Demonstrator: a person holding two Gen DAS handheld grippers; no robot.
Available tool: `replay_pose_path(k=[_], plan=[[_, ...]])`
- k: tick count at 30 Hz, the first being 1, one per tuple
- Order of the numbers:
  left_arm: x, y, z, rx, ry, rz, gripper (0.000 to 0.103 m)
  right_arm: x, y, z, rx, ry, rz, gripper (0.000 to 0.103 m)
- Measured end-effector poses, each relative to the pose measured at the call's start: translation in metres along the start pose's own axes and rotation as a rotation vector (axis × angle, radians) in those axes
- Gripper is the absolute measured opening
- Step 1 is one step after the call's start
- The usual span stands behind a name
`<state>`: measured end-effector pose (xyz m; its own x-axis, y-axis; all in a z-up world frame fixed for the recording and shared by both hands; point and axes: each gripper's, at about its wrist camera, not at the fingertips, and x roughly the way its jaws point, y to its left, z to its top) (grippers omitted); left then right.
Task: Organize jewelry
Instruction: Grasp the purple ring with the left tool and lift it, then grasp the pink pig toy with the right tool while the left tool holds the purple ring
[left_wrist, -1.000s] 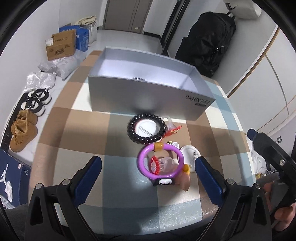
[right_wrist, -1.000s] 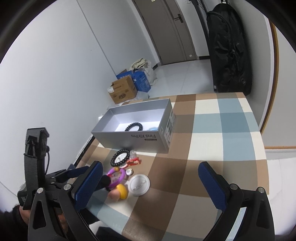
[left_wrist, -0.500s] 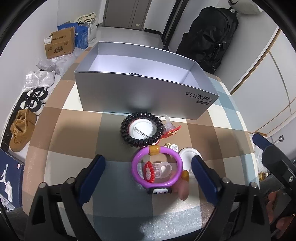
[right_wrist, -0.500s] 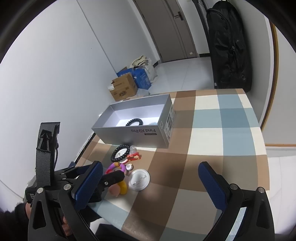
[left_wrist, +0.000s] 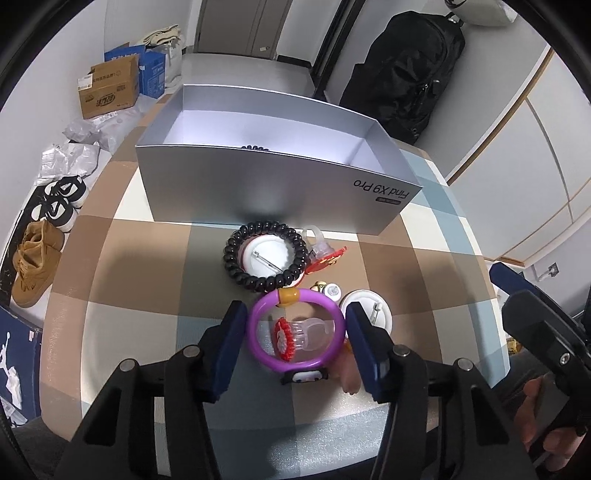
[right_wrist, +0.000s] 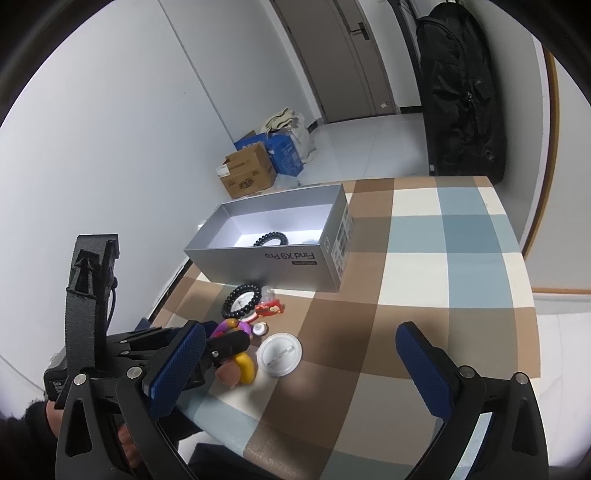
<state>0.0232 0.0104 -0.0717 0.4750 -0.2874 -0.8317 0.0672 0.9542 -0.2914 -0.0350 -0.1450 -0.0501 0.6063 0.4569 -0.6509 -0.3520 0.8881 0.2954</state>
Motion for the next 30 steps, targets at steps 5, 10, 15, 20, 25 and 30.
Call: replay_pose_path(k=[5,10,15,20,25,30], plan=[[-0.003,0.001,0.001,-0.011,-0.003,-0.018,0.048,0.0,-0.002,0.0,0.011,-0.002,-0.006,0.103],[-0.008,0.007,0.003,-0.064,-0.007,-0.072,0.048,0.0,-0.003,0.0,0.015,0.002,-0.009,0.103],[-0.014,0.012,0.006,-0.111,-0.031,-0.128,0.048,0.002,-0.004,-0.001,0.014,0.007,-0.014,0.103],[-0.023,0.019,0.009,-0.158,-0.067,-0.196,0.048,0.005,-0.005,-0.003,0.017,0.024,-0.017,0.103],[-0.03,0.033,0.012,-0.235,-0.09,-0.285,0.048,0.009,-0.001,-0.006,0.002,0.056,0.013,0.103],[-0.029,0.047,0.016,-0.316,-0.096,-0.355,0.048,0.016,0.014,-0.011,-0.027,0.097,0.072,0.103]])
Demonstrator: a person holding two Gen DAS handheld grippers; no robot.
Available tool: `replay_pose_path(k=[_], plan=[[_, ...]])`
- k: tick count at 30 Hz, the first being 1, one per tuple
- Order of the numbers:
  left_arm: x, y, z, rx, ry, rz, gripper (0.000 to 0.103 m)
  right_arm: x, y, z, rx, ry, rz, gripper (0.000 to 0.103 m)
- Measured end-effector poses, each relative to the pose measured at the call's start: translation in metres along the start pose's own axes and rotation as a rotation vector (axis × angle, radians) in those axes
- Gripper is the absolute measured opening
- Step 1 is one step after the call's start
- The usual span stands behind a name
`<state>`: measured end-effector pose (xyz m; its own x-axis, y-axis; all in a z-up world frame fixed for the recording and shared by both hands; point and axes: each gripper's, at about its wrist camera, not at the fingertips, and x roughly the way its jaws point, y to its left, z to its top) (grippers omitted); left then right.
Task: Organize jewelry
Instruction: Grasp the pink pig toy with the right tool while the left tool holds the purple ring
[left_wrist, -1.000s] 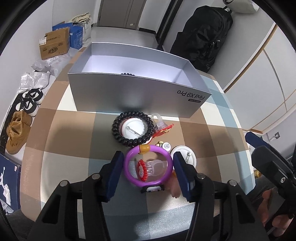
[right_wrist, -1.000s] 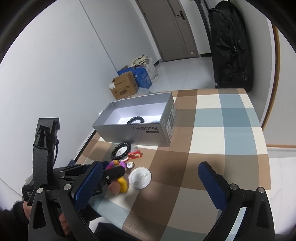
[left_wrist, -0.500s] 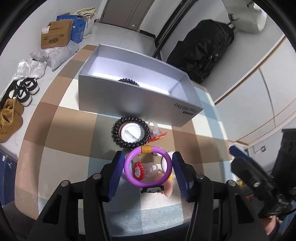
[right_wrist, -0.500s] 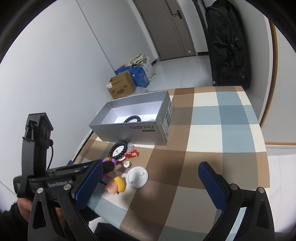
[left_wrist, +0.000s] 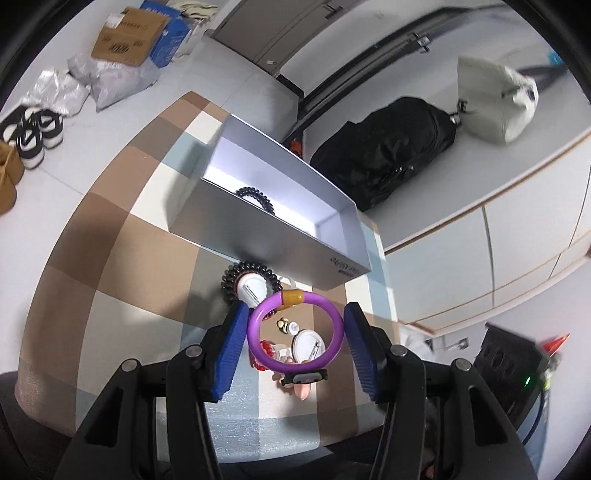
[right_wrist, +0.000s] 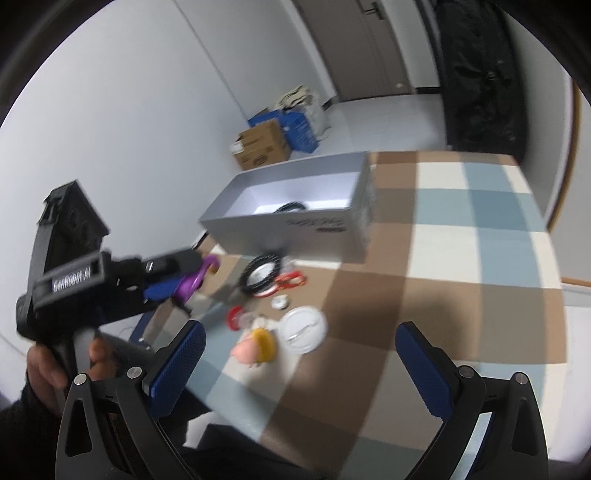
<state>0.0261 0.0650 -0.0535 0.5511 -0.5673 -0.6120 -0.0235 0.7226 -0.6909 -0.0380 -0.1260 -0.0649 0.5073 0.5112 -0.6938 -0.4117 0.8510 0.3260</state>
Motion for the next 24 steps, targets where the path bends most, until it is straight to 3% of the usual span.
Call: replay_pose_path(k=[4,8,14,19,24], plan=[[-0.004,0.004,0.004,-0.016,-0.004,-0.016,0.048,0.009,0.016,-0.004,-0.059,0.021,0.028,0.099],[-0.008,0.009,0.005,-0.027,0.0,-0.027,0.048,0.022,0.029,-0.008,-0.119,0.062,0.031,0.081],[-0.014,0.013,0.006,-0.024,-0.002,-0.023,0.048,0.037,0.041,-0.011,-0.167,0.094,0.035,0.063],[-0.014,0.012,0.005,-0.014,0.004,-0.012,0.048,0.047,0.048,-0.016,-0.205,0.119,-0.014,0.051],[-0.017,0.007,0.004,0.024,-0.025,0.024,0.048,0.053,0.051,-0.02,-0.242,0.136,-0.057,0.03]])
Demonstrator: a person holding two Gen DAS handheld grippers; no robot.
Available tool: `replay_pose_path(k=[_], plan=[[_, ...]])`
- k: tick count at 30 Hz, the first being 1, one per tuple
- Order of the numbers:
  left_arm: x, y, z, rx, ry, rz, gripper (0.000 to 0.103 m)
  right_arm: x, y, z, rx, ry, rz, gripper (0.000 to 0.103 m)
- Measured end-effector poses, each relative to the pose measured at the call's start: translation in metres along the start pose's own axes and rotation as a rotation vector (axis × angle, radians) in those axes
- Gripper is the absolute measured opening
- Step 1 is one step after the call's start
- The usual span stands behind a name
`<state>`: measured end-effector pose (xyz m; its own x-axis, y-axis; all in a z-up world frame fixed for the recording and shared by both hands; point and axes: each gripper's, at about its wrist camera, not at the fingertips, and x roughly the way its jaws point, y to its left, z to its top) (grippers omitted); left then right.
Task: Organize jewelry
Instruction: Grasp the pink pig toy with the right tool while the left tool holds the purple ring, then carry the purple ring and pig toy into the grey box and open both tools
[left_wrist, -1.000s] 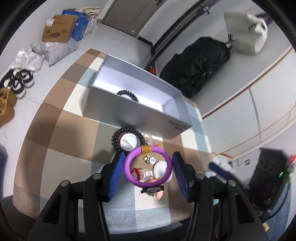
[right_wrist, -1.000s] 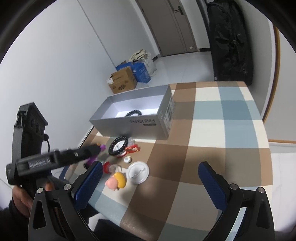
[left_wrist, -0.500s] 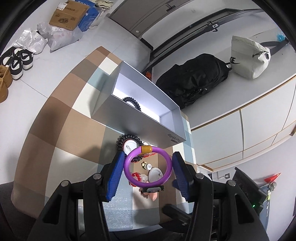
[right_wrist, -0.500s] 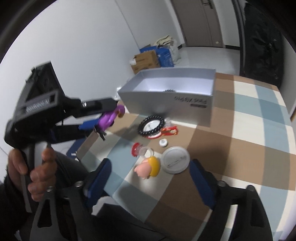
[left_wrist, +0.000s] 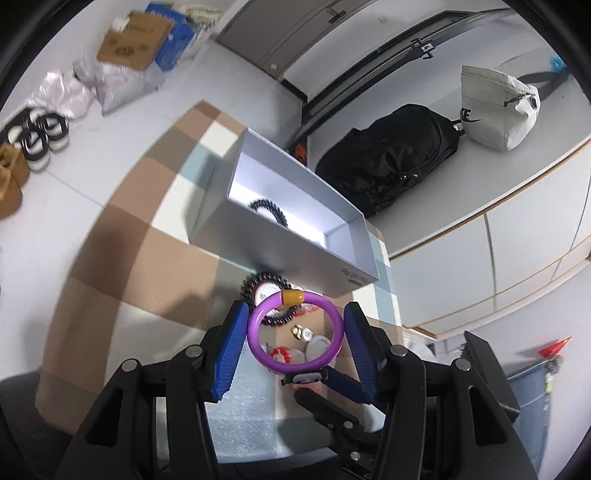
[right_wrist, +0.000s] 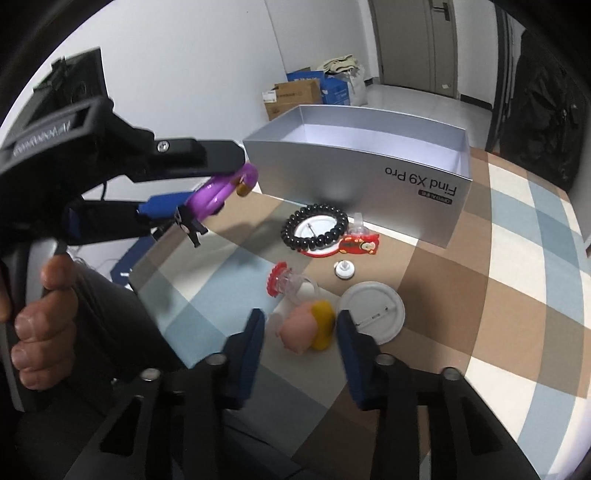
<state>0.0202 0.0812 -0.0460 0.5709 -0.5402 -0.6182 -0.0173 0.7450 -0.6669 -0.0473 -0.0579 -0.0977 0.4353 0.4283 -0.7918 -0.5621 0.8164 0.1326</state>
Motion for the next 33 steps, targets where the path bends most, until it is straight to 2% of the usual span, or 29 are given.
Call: replay_pose_path(k=[5,6,8,14,17,19,29,33], plan=[[-0.005,-0.008,-0.001,0.048,-0.04,0.015,0.048,-0.003,-0.001,-0.001,0.003,-0.016,-0.007,0.029],[-0.006,-0.009,-0.002,0.054,-0.044,0.019,0.048,-0.004,-0.001,0.0,0.006,-0.018,-0.005,0.027],[-0.006,-0.012,-0.003,0.07,-0.049,0.026,0.048,-0.008,-0.001,0.001,0.012,-0.031,-0.002,0.015],[-0.002,-0.018,0.0,0.093,-0.05,0.026,0.048,-0.009,-0.01,0.007,0.05,-0.032,0.01,0.014],[-0.001,-0.021,0.002,0.11,-0.055,0.051,0.048,-0.008,-0.011,0.009,0.062,-0.027,0.025,0.014],[0.0,-0.026,0.001,0.142,-0.059,0.094,0.048,-0.011,-0.012,0.008,0.073,-0.028,0.039,0.014],[0.001,-0.044,0.008,0.223,-0.086,0.162,0.048,-0.033,-0.032,0.021,0.164,-0.109,0.092,0.014],[0.0,-0.045,0.016,0.191,-0.091,0.134,0.048,-0.047,-0.039,0.029,0.189,-0.153,0.106,0.014]])
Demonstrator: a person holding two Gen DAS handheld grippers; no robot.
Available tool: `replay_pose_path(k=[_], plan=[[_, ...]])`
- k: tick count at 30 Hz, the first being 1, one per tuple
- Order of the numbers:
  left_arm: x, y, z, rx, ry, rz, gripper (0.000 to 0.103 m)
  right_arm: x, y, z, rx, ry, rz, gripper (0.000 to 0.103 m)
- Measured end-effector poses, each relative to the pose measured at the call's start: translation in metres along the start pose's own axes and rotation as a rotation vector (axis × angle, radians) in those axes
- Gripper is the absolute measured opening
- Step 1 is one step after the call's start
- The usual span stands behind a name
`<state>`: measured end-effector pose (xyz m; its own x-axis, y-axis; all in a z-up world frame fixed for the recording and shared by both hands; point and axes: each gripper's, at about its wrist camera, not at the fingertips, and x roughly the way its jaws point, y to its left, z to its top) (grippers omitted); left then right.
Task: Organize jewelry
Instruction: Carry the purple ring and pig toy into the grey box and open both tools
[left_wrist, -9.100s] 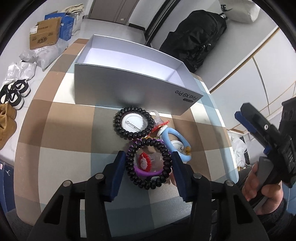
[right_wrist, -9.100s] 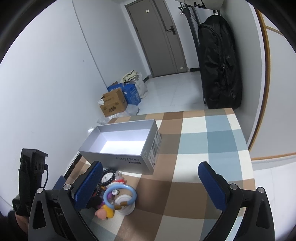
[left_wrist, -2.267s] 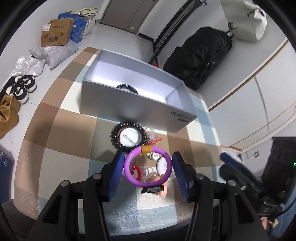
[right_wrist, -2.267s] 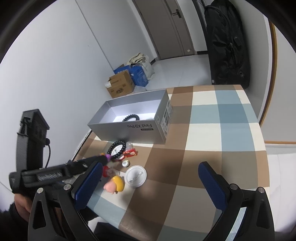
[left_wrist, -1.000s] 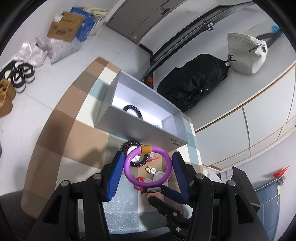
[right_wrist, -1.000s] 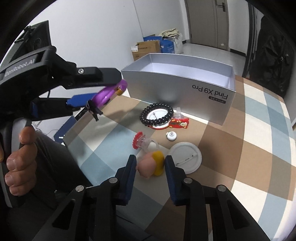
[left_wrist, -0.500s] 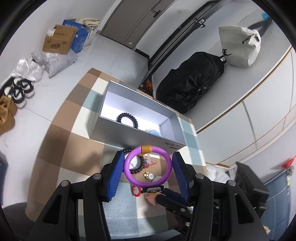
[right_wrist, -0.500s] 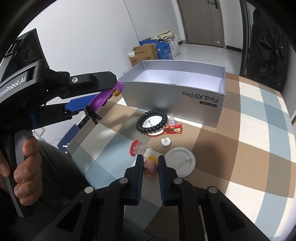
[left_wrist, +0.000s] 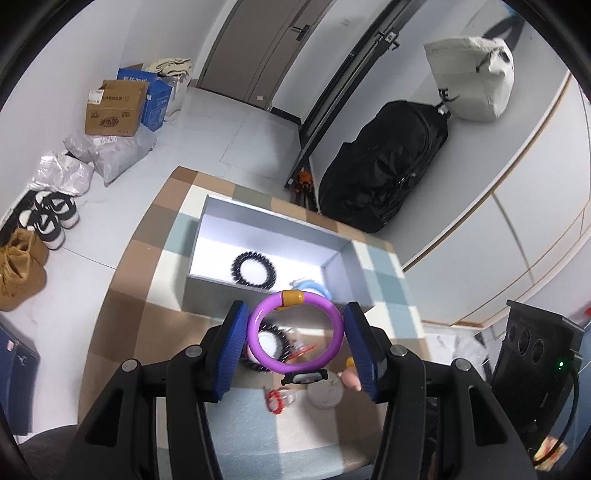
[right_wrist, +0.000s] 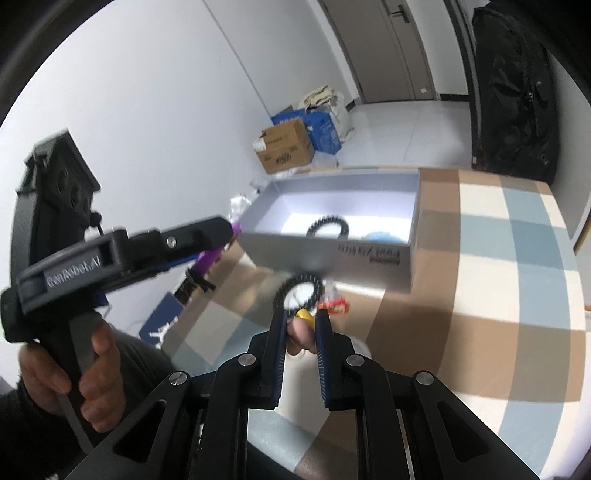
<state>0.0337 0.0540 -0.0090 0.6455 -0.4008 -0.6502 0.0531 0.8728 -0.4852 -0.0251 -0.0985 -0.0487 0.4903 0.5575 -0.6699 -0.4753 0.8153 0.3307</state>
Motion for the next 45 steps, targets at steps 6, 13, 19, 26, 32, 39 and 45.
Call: replay_pose_path(k=[6,13,19,26,32,39,45], plan=[[0.007,-0.007,0.02,0.018,-0.013,0.025,0.048,-0.017,-0.005,0.027,0.008,-0.073,0.021,0.014],[0.025,-0.012,0.04,0.05,-0.021,0.045,0.048,-0.02,-0.012,0.061,0.013,-0.116,0.048,0.014],[0.047,-0.011,0.052,0.075,-0.009,0.067,0.048,-0.006,-0.025,0.085,0.023,-0.117,0.054,0.014],[0.067,-0.002,0.051,0.067,0.044,0.075,0.048,0.018,-0.045,0.095,0.036,-0.089,0.053,0.014],[0.076,-0.004,0.052,0.064,0.078,0.063,0.048,0.036,-0.059,0.092,0.062,-0.056,0.056,0.014],[0.086,0.0,0.053,0.03,0.102,0.047,0.048,0.039,-0.066,0.093,0.087,-0.055,0.07,0.014],[0.091,-0.006,0.053,0.058,0.11,0.044,0.048,0.043,-0.069,0.099,0.101,-0.061,0.055,0.014]])
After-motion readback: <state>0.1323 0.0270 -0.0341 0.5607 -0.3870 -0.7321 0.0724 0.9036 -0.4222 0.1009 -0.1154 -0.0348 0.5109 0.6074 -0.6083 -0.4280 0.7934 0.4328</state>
